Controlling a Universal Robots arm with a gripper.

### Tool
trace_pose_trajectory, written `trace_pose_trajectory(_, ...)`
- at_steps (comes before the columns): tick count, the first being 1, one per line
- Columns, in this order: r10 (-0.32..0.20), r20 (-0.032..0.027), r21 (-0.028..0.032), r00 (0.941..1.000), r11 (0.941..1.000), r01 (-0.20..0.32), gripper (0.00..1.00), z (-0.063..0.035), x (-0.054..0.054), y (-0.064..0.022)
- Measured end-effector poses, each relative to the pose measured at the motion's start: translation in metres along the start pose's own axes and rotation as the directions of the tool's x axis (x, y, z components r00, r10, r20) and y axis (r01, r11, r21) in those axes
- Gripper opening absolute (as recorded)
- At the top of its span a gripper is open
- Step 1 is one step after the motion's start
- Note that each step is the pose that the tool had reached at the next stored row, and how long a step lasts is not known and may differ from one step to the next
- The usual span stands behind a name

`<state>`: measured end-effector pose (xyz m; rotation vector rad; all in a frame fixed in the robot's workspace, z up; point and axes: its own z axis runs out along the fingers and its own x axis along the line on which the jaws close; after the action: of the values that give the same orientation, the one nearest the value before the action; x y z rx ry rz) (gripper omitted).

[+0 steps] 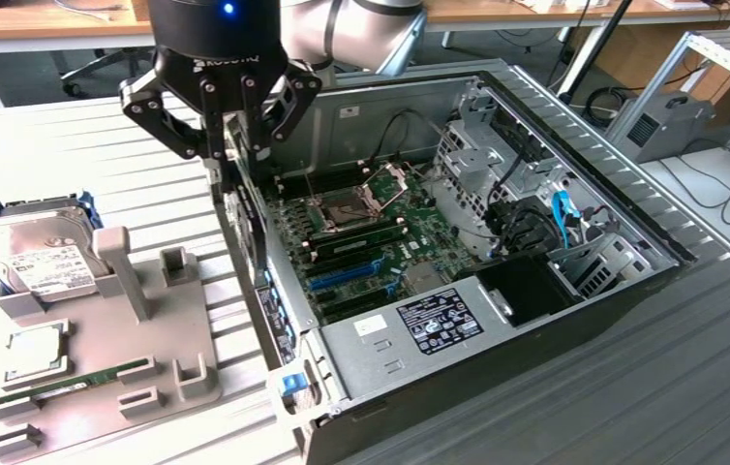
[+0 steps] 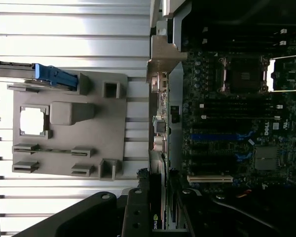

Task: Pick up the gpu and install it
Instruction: 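Pick up the gpu and move the gpu toward the slot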

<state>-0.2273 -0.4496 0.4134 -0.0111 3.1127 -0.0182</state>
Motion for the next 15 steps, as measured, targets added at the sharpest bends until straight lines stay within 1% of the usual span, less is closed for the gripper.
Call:
trace_pose_trajectory(2,0.000,0.0000,0.0000,1.0000,1.0000,0.000,0.26,0.0001,-0.0023,0.0000)
trace_pose_trajectory(8,0.001,0.0001,0.0000,1.0000,1.0000,-0.001,0.26,-0.0001,-0.0027,0.0000)
trace_pose_trajectory(15,0.001,-0.0001,0.0001,1.0000,1.0000,-0.001,0.26,-0.0035,-0.0030,-0.0001)
